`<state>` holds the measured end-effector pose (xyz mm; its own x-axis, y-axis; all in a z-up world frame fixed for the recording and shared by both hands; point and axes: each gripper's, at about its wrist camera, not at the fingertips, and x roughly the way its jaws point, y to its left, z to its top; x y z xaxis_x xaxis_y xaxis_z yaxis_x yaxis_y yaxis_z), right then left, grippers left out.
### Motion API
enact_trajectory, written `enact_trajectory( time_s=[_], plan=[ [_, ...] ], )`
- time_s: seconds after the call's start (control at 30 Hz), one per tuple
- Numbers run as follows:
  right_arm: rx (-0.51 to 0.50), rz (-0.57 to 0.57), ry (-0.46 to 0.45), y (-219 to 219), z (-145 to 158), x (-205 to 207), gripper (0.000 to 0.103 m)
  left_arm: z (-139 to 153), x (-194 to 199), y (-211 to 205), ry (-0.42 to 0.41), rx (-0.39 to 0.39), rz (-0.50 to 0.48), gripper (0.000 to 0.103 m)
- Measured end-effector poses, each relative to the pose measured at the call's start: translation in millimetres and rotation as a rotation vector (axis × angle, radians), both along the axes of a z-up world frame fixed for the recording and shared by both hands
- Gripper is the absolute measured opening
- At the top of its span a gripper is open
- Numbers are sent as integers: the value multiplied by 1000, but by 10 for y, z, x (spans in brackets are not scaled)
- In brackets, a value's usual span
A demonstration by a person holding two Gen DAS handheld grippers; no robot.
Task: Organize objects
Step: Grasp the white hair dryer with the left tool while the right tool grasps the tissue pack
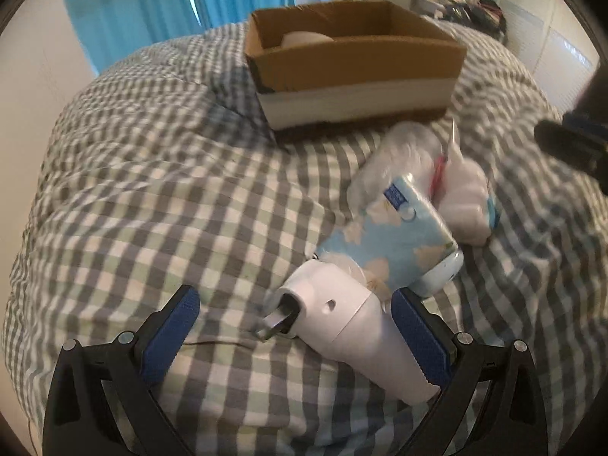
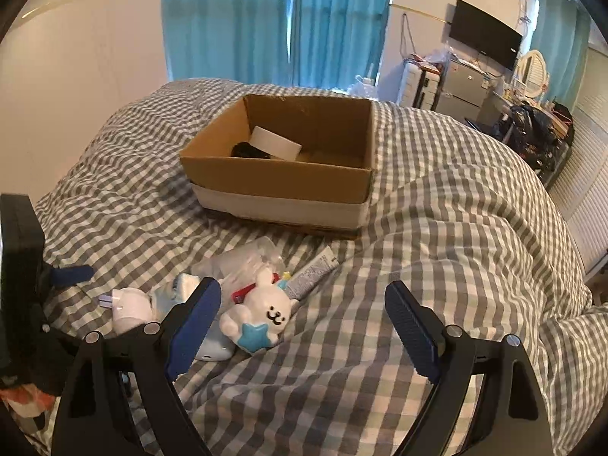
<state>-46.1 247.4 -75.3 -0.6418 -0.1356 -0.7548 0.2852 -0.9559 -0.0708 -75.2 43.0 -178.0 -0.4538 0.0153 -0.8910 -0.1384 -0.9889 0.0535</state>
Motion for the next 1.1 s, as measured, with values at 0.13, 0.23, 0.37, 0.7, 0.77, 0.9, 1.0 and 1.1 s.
enact_trajectory(
  time_s=[0.13, 0.23, 0.37, 0.7, 0.77, 0.9, 1.0, 1.1],
  plan=[
    [-6, -11, -4, 31, 5, 9, 88, -67, 13, 94, -23, 9, -58, 103],
    [-2, -15, -8, 20, -7, 4, 88, -211, -13, 233, -88, 11, -144, 103],
    [0, -13, -6, -3, -4, 20, 88, -299, -38, 285, -118, -5, -162, 100],
    [-6, -8, 6, -29, 46, 80, 88, 99, 52, -69, -35, 180, -56, 62],
    [-7, -1, 5, -54, 46, 85, 88, 198, 75, -93, -9, 186, -55, 62],
    [-7, 20, 0, -119, 27, 89, 88, 481, 78, -240, 84, 161, -28, 62],
    [-2, 56, -22, -240, -46, 62, 88, 601, -39, -406, 151, 114, 5, 62],
    [4, 110, -61, -398, -162, 20, 88, 640, -87, -525, 170, 90, 35, 62]
  ],
)
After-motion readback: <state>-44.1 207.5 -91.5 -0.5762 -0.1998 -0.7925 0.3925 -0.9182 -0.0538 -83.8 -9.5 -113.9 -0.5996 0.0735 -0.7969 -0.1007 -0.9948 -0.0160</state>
